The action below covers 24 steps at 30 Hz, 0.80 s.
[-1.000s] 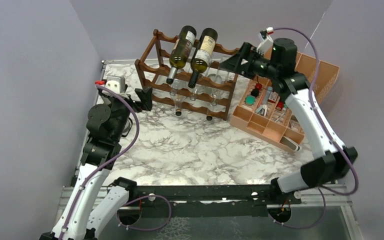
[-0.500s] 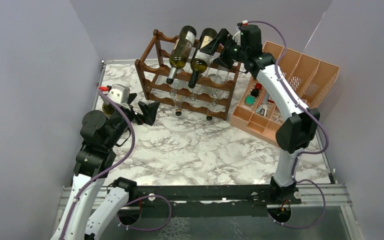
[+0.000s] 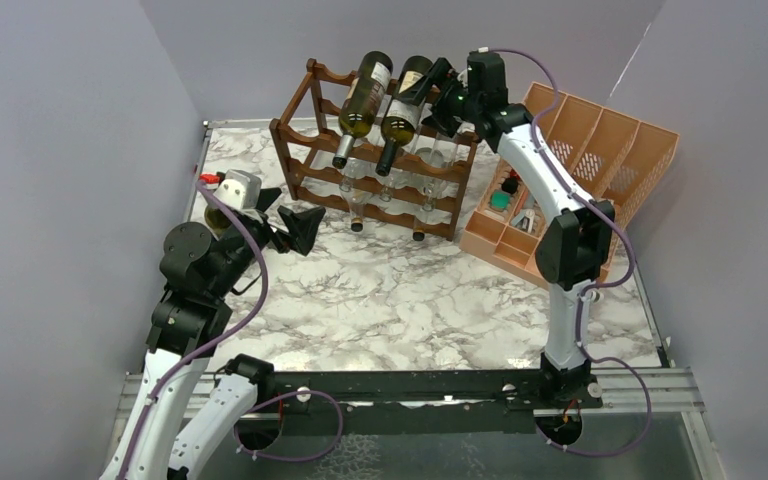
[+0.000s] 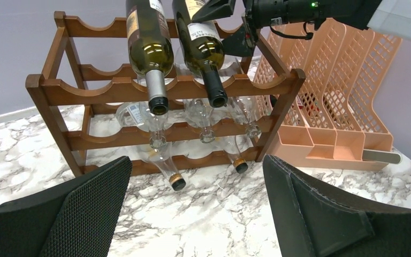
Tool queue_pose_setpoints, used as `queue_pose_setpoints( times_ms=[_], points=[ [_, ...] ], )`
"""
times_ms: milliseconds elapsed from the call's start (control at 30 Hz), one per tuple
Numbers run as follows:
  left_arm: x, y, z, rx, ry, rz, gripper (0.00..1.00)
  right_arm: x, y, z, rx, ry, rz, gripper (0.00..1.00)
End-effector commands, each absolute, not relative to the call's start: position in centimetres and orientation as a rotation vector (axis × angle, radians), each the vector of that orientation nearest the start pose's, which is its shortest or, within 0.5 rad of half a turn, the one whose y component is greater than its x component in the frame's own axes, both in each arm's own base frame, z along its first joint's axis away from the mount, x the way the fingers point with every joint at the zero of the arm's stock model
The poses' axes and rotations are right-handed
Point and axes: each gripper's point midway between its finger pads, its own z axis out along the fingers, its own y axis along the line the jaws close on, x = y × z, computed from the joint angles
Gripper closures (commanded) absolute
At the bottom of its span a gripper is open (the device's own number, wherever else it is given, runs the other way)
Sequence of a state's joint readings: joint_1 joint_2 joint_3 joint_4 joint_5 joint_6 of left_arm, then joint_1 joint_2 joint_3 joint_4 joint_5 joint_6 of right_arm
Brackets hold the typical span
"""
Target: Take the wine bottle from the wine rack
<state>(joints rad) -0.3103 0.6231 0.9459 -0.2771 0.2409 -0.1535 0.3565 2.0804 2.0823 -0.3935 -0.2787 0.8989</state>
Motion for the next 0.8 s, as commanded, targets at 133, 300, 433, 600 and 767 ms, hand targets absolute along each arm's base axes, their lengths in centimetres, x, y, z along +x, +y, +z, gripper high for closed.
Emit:
queue_pose_setpoints(
  times_ms=[133,300,433,600,767],
  points=[
    [22.9,-12.9,38.2,0.325,1.480,-0.576,0.00,54.8,30.0,29.5,0.399,2.018,1.132,0.06],
    [22.9,-12.5,38.1,0.306,1.490,-0.561,0.01,54.8,30.9,29.9,0.404,1.996,1.208,0.12],
    [23.0,-12.6,37.7,0.303,1.502,-0.568,0.01,54.5,31.2,30.6,0.402,1.974,1.257,0.16],
    [23.0,-12.9,37.5,0.306,1.510,-0.585,0.01,54.1,31.1,31.1,0.419,1.960,1.275,0.25],
    [23.1,-12.9,37.3,0.305,1.515,-0.588,0.01,52.7,31.0,33.3,0.413,1.916,1.336,0.26]
  ],
)
